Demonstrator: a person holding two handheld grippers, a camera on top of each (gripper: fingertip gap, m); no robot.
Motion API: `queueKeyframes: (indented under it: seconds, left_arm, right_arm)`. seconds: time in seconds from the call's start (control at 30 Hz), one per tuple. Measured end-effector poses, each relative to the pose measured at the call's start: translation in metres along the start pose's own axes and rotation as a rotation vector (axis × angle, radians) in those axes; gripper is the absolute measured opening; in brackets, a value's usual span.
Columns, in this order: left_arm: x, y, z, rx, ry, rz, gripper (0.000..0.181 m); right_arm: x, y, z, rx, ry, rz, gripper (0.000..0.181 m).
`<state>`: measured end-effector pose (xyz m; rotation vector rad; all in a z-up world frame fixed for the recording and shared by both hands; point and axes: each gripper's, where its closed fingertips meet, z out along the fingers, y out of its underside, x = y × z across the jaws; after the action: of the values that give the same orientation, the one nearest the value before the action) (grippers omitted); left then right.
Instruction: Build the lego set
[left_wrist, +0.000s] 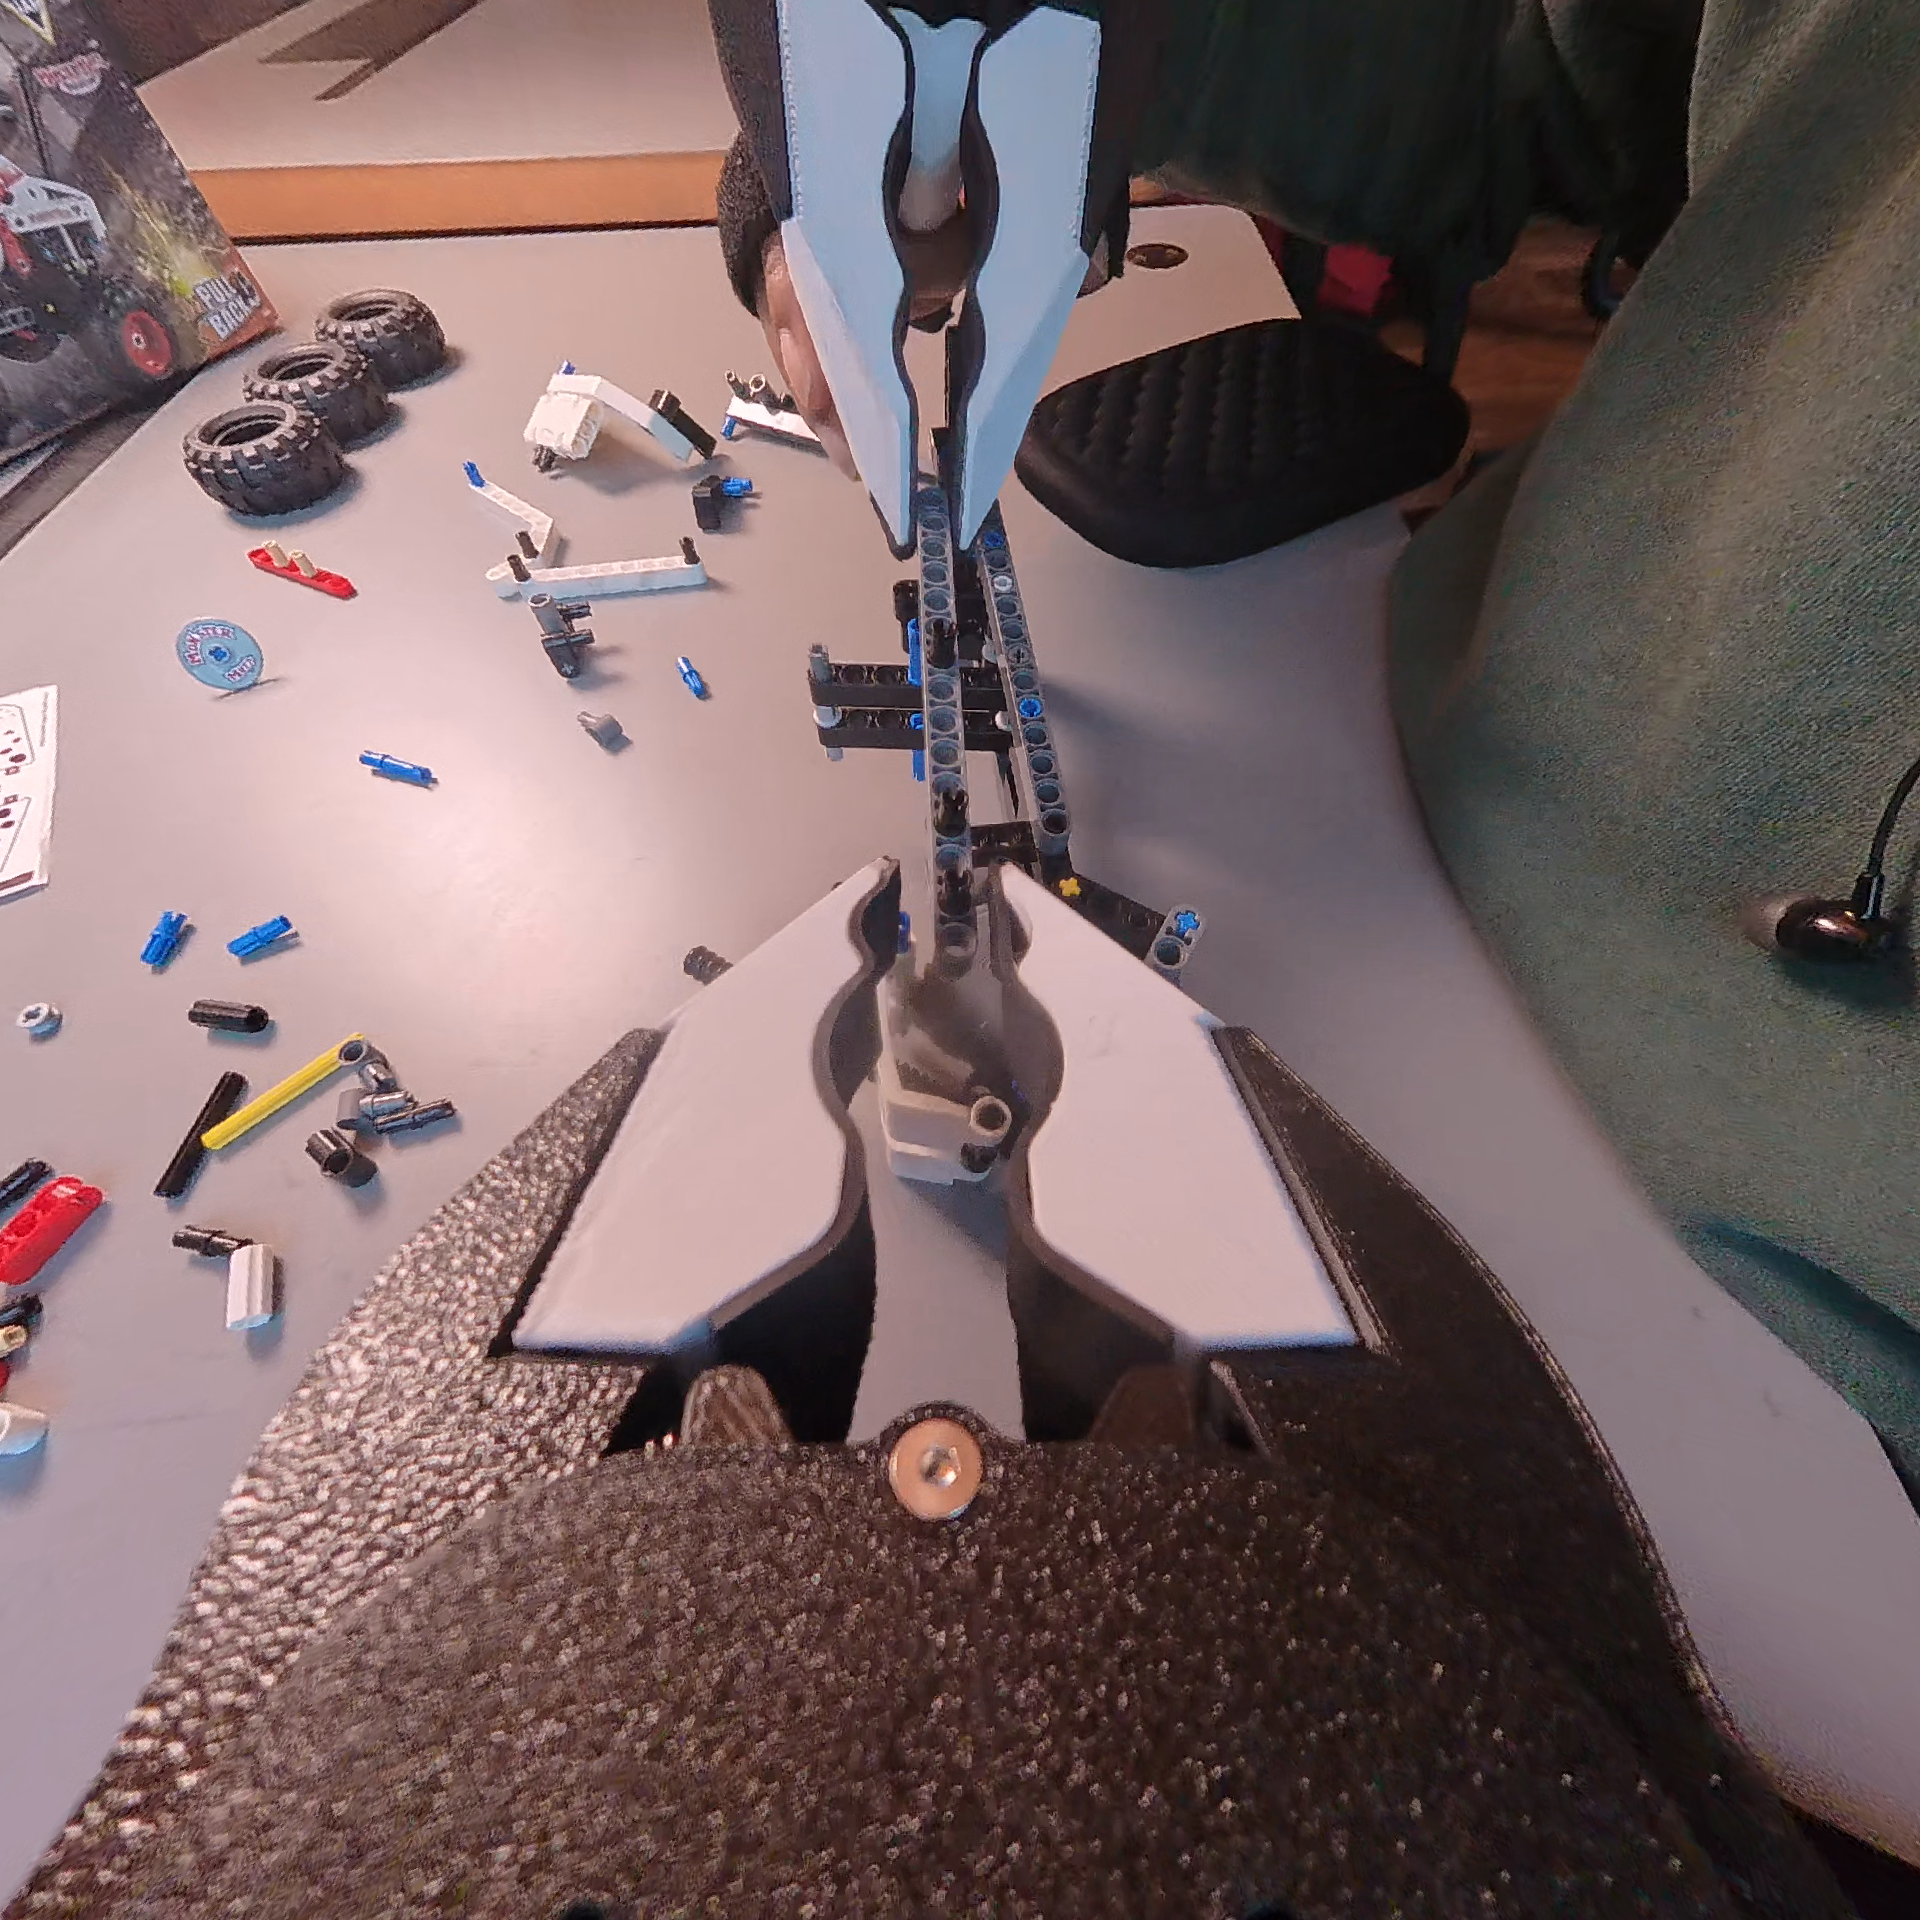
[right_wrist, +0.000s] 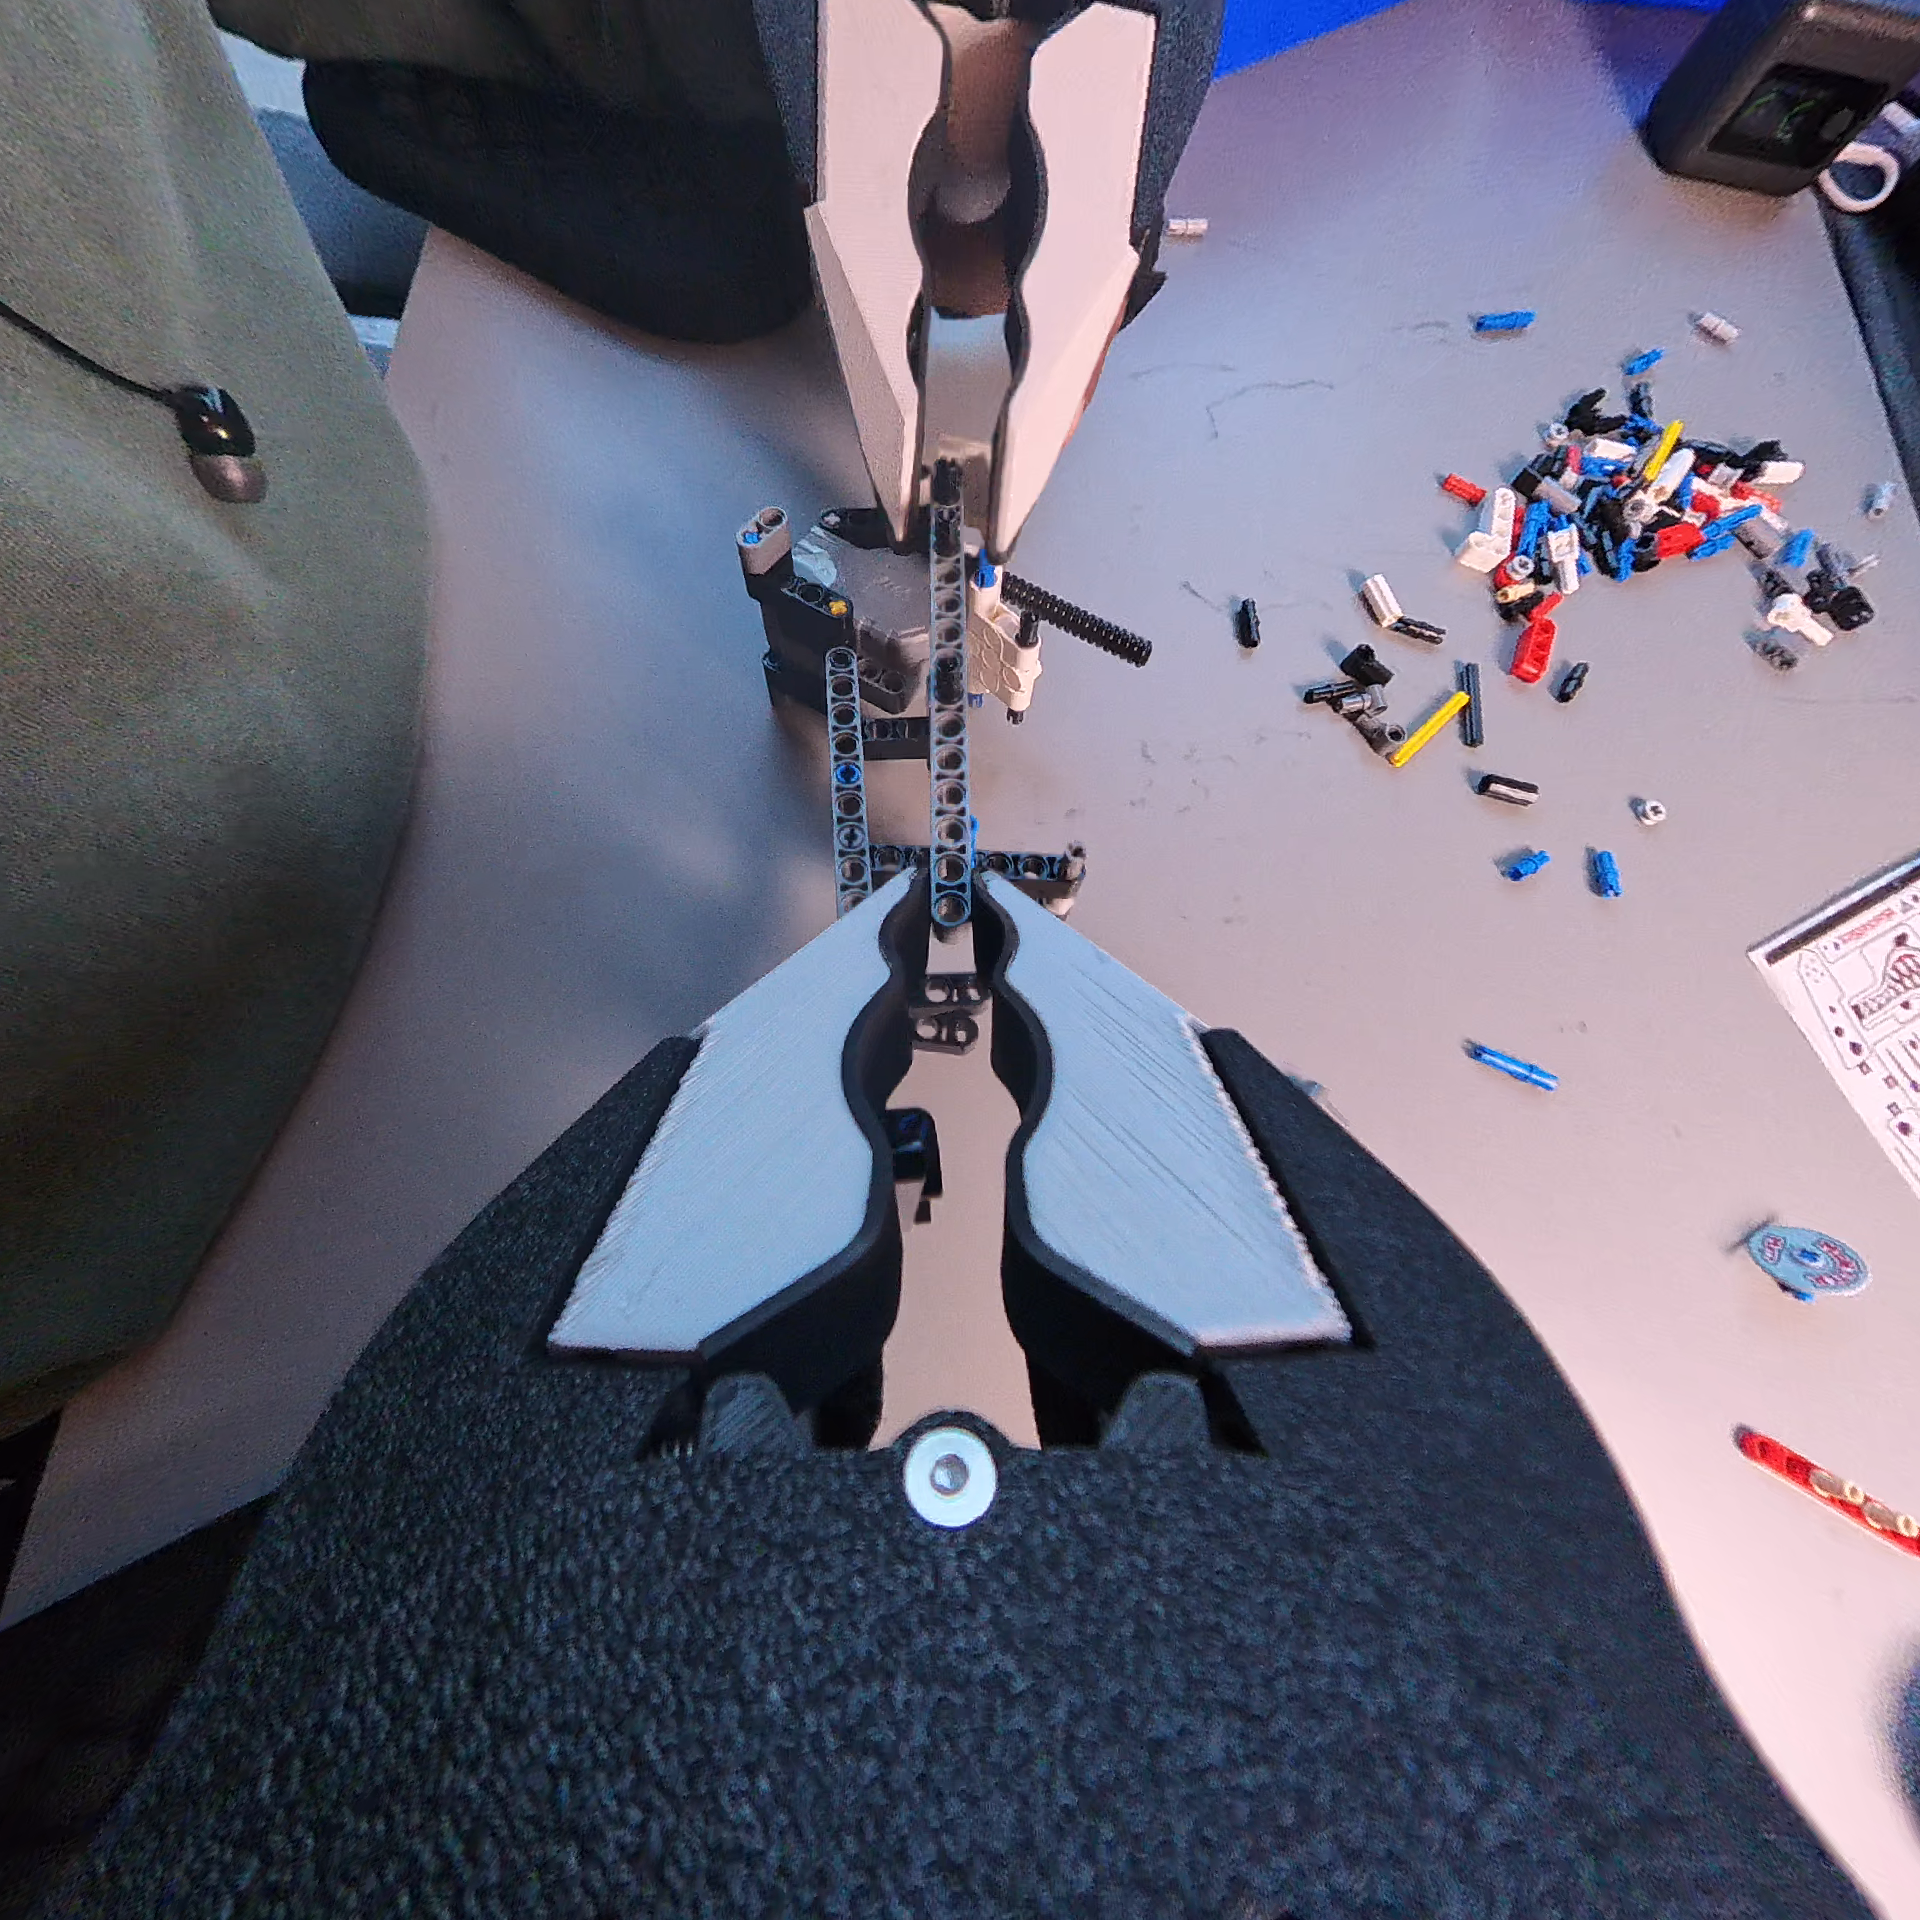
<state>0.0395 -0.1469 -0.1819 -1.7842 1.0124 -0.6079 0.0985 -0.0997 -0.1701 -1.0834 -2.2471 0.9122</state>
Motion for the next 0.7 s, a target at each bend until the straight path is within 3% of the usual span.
queueKeyframes:
  seconds: [0.17, 0.5, 0.7]
  left_arm:
    - [-0.002, 0.007, -0.006, -0.054, -0.014, 0.029, 0.008]
    - [0.001, 0.003, -0.016, -0.09, -0.033, 0.041, 0.008]
    - [-0.001, 0.014, -0.019, -0.132, -0.059, 0.003, 0.008]
  right_arm:
    - [0.002, -0.005, 0.007, -0.003, -0.018, -0.004, 0.007]
    - [0.006, -0.018, 0.007, -0.05, -0.072, -0.02, 0.007]
    - [0.006, -0.008, 0.02, -0.12, -0.125, -0.029, 0.008]
